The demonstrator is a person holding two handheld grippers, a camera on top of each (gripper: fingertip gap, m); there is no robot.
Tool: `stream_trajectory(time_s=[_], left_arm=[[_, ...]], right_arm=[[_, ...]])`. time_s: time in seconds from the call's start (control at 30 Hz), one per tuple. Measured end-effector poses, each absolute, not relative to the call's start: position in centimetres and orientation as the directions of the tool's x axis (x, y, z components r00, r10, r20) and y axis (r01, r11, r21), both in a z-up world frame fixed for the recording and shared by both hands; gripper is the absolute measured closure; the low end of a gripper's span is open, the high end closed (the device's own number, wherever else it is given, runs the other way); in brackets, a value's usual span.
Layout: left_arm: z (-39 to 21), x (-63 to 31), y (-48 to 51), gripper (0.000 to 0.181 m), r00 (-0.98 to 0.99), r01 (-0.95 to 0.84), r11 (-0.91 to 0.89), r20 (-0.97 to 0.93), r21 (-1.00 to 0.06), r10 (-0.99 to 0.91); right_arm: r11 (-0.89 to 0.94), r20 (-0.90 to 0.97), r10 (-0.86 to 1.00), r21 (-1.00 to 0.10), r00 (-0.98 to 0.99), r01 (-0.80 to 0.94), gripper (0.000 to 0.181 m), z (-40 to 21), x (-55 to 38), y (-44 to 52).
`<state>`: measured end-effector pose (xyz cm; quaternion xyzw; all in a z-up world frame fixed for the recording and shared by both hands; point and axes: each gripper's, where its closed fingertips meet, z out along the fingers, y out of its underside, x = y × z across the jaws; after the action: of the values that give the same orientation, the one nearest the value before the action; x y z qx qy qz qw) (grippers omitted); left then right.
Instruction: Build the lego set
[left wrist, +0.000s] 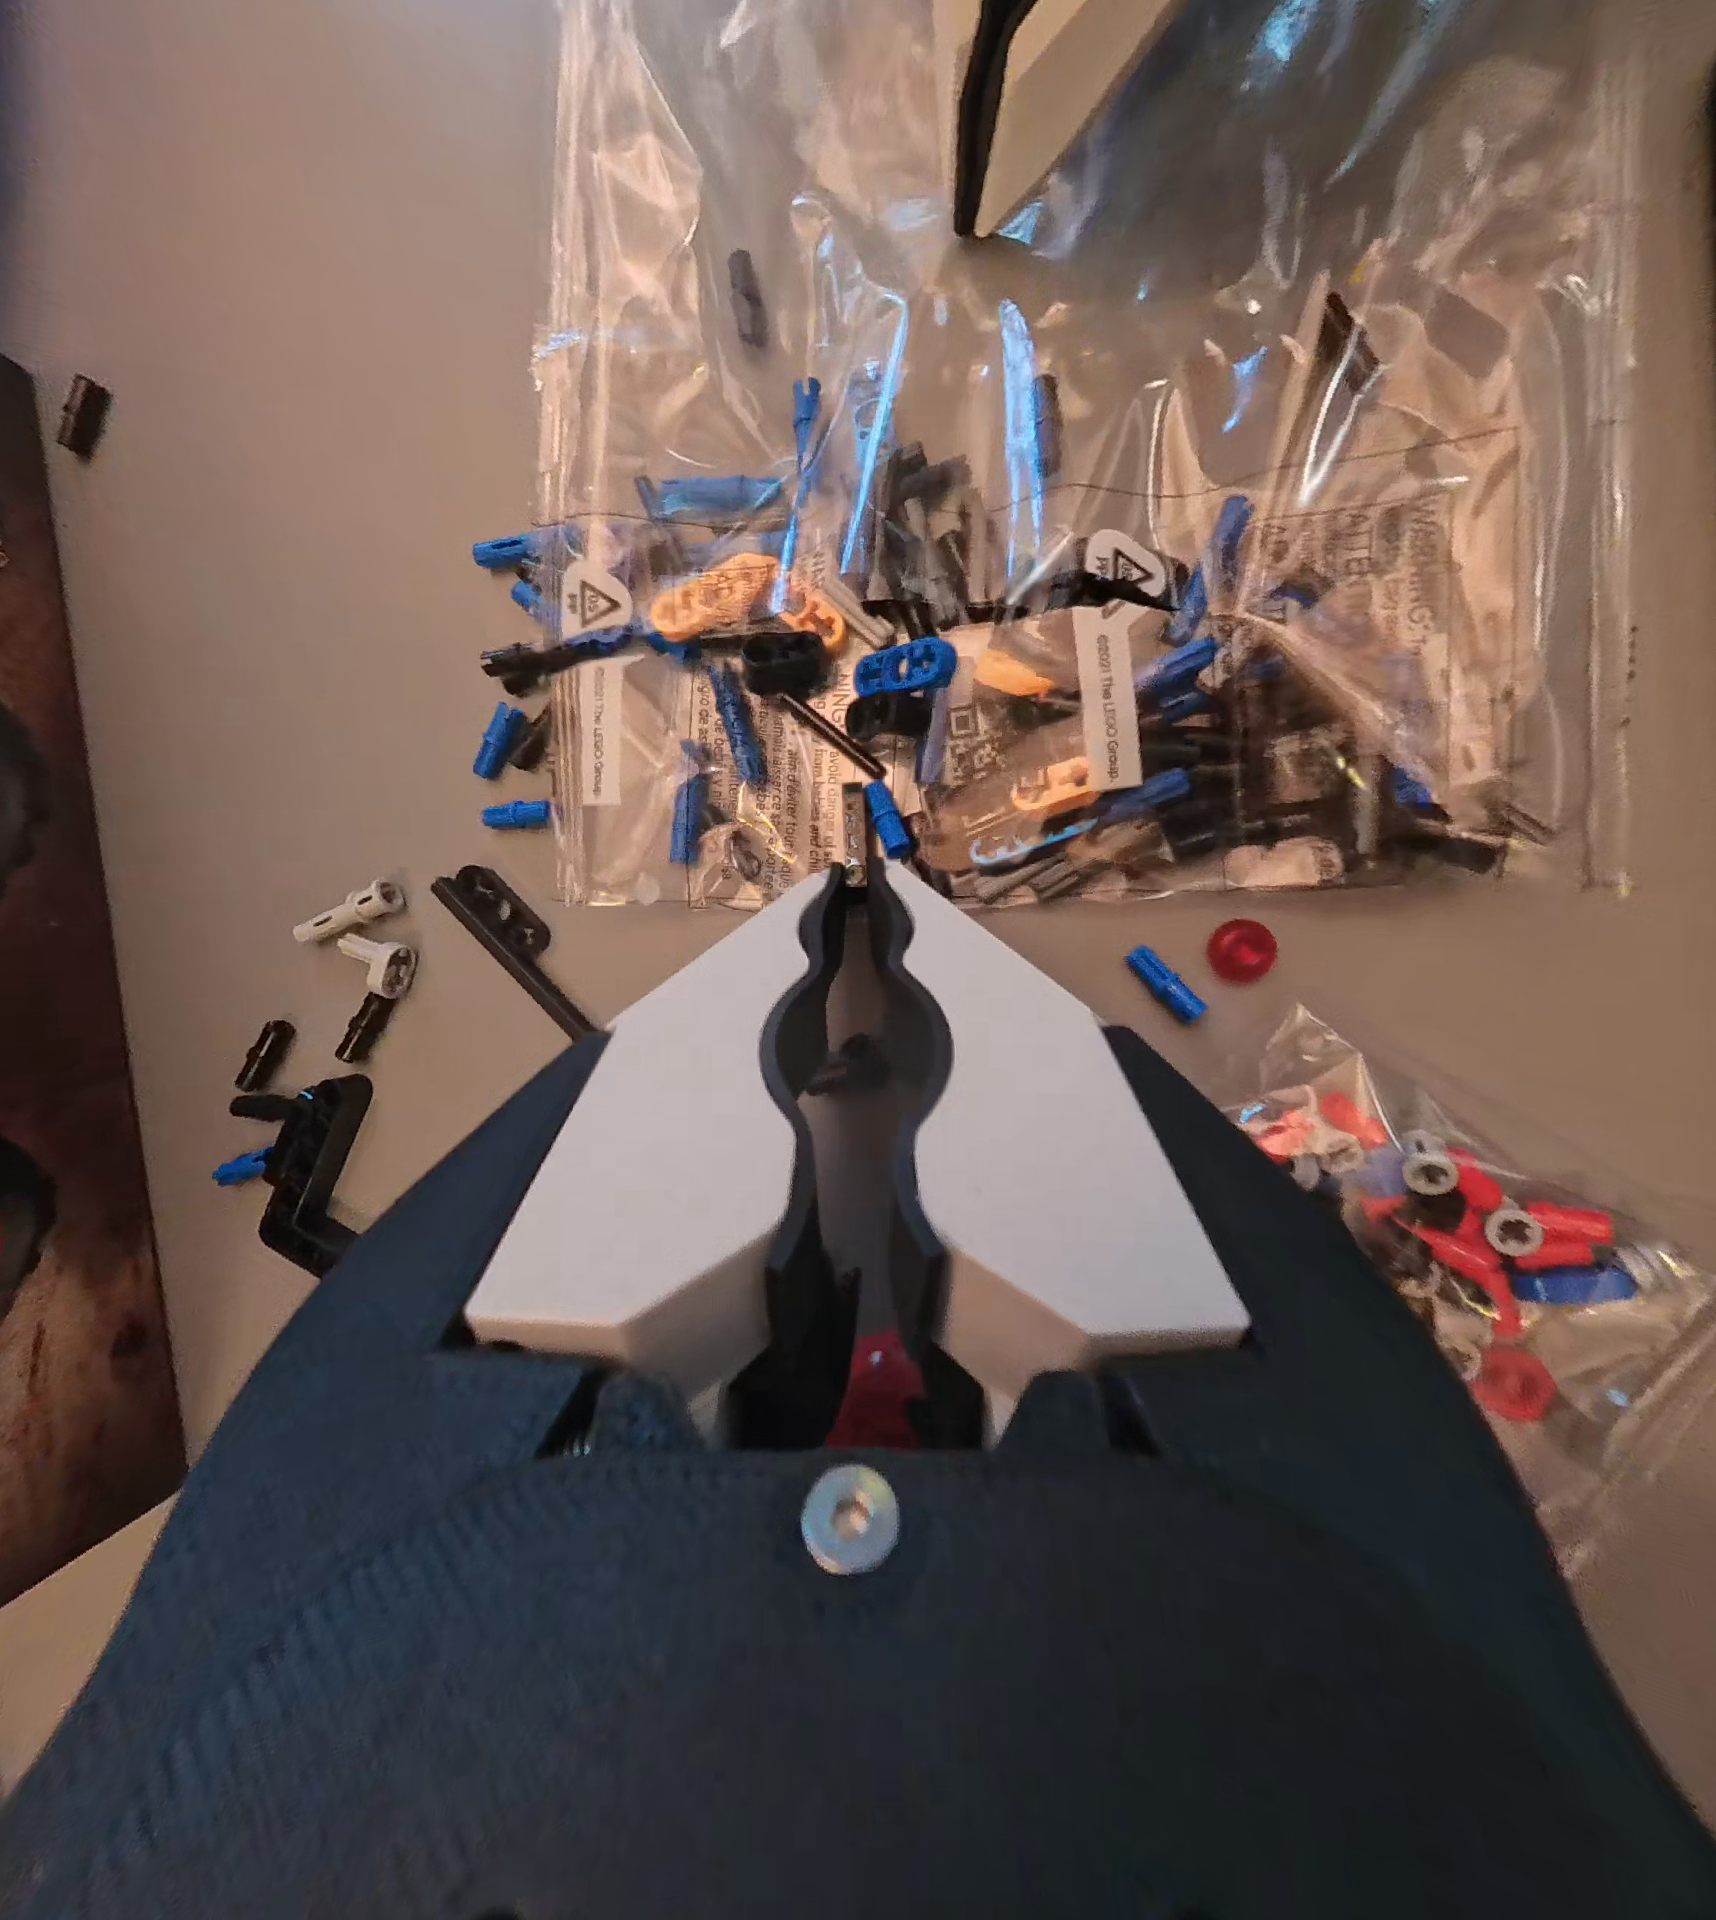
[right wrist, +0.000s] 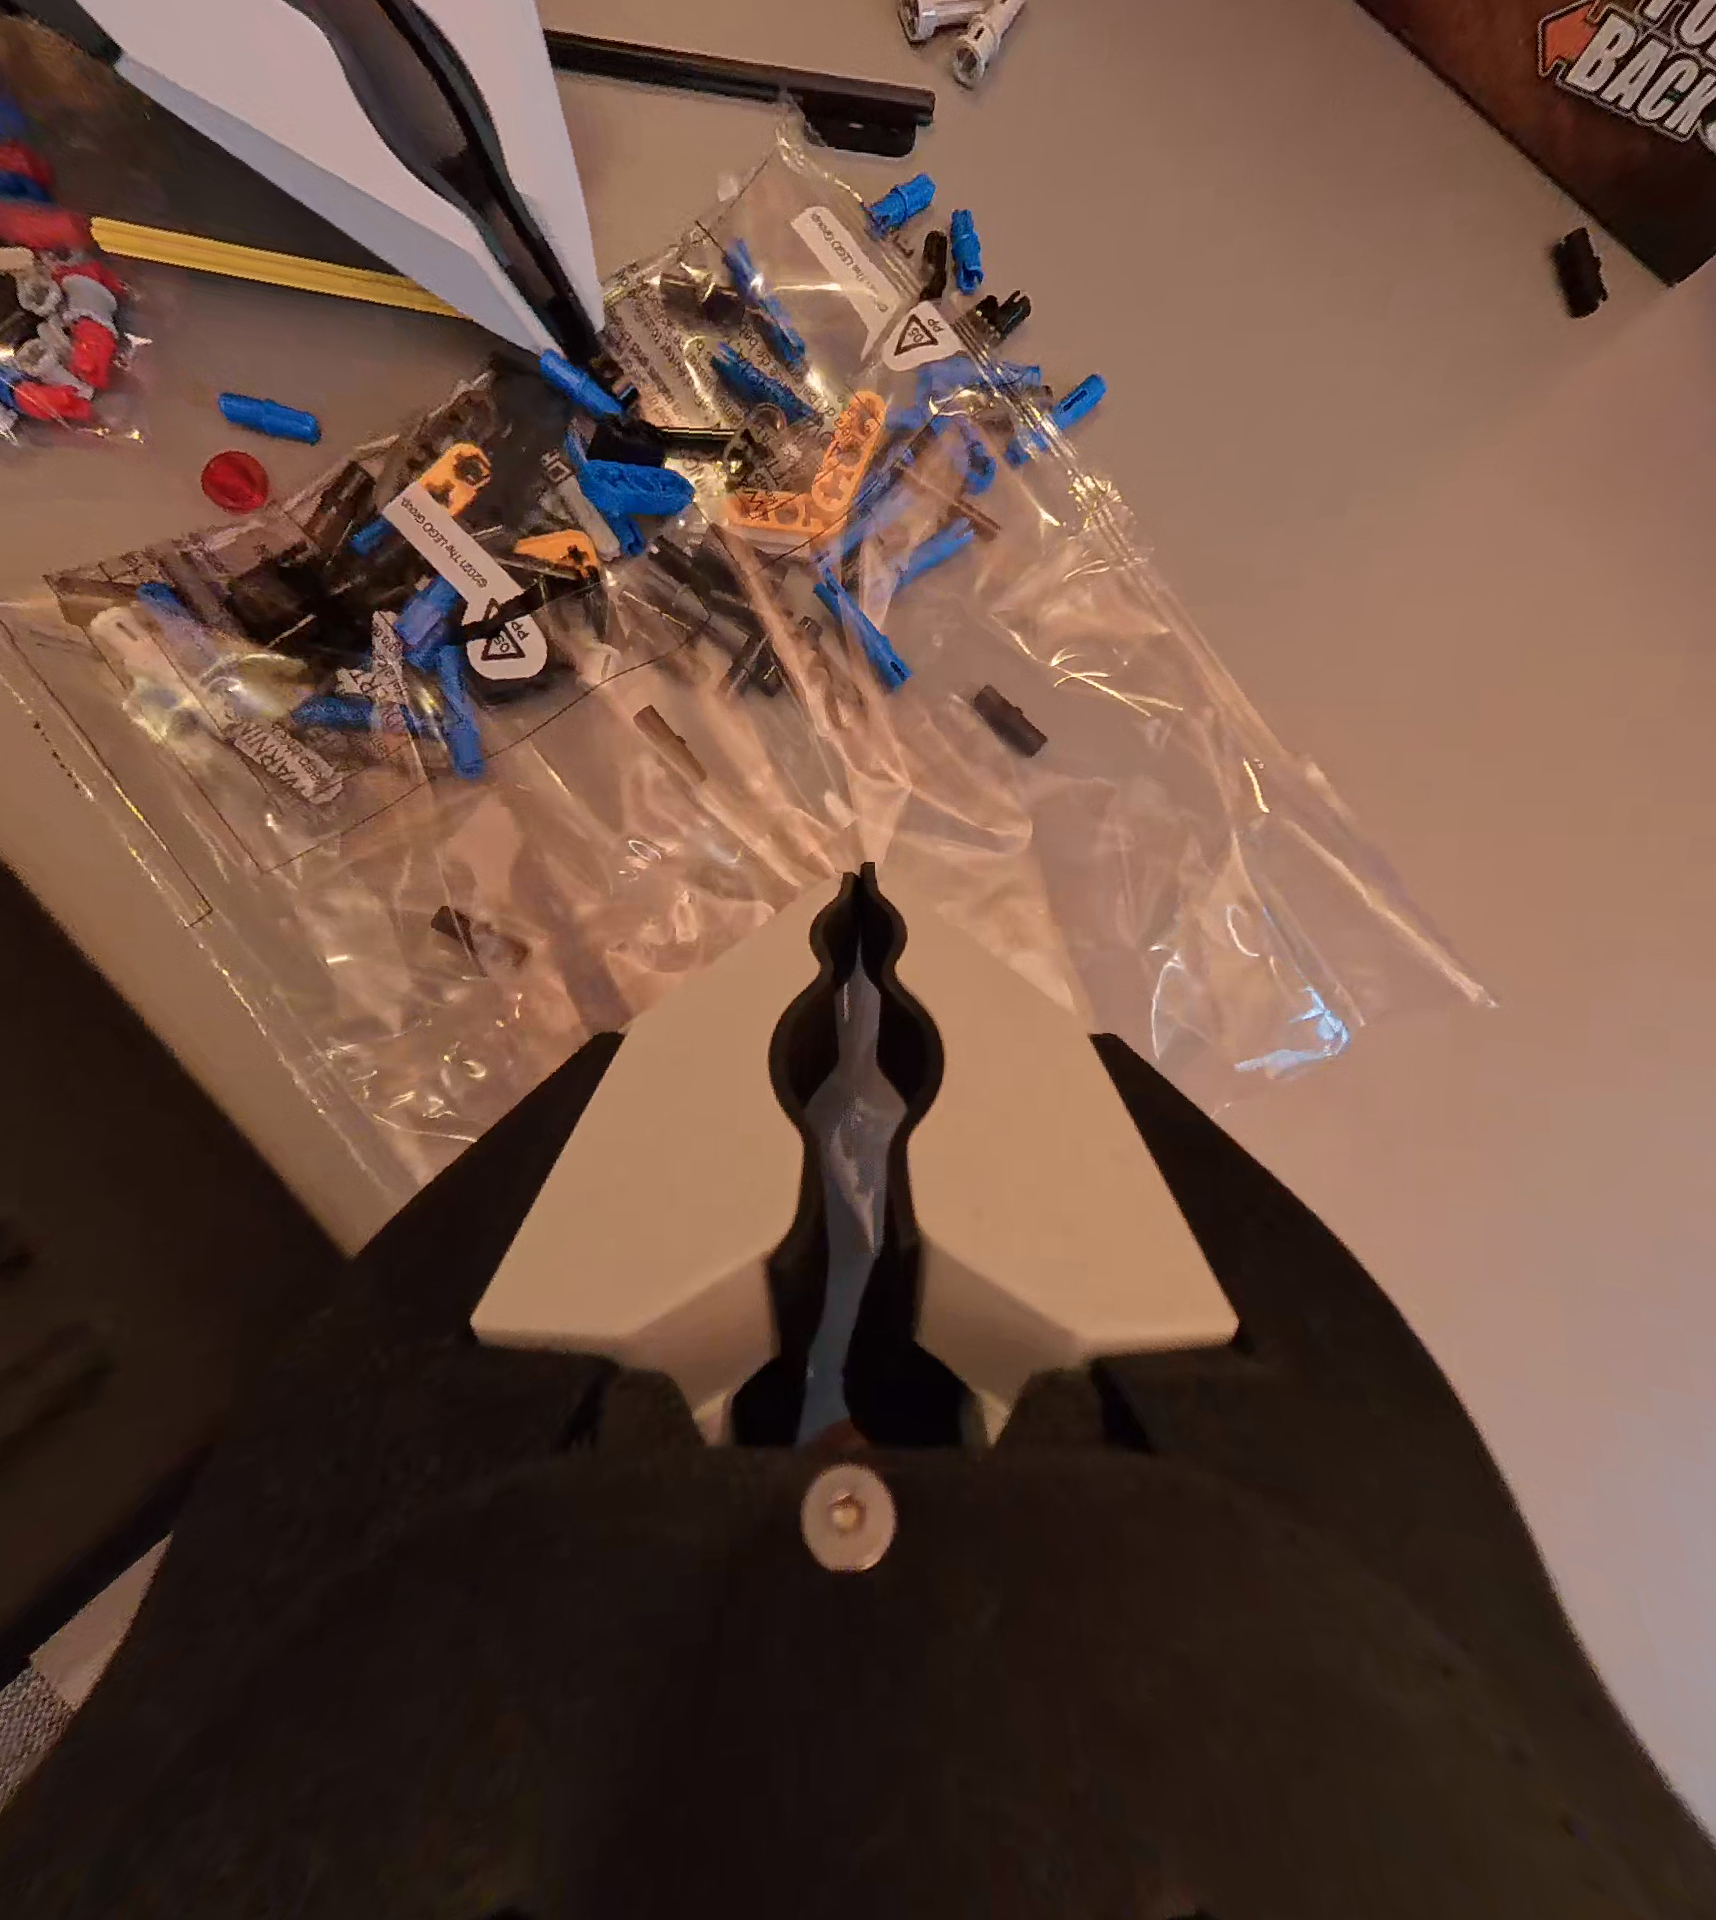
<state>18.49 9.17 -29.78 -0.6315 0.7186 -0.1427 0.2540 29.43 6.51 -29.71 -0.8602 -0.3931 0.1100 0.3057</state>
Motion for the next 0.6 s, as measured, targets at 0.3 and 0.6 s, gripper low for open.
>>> stream_trajectory(time_s=[0.3,0.6], left_arm=[[-28.1,18.3,13.0,0.149,0.018,-0.832,0.106,-0.216,-0.544,-0.976],[-29.7,20.0,12.7,0.154,-0.005,-0.831,0.047,-0.077,-0.554,-0.997]], right_arm=[[-0.495,0.038,0.745,-0.637,0.666,0.591,0.181,-29.7,29.4,6.5],[-0.49,0.023,0.751,-0.651,0.66,0.58,0.181,-29.7,29.3,6.4]])
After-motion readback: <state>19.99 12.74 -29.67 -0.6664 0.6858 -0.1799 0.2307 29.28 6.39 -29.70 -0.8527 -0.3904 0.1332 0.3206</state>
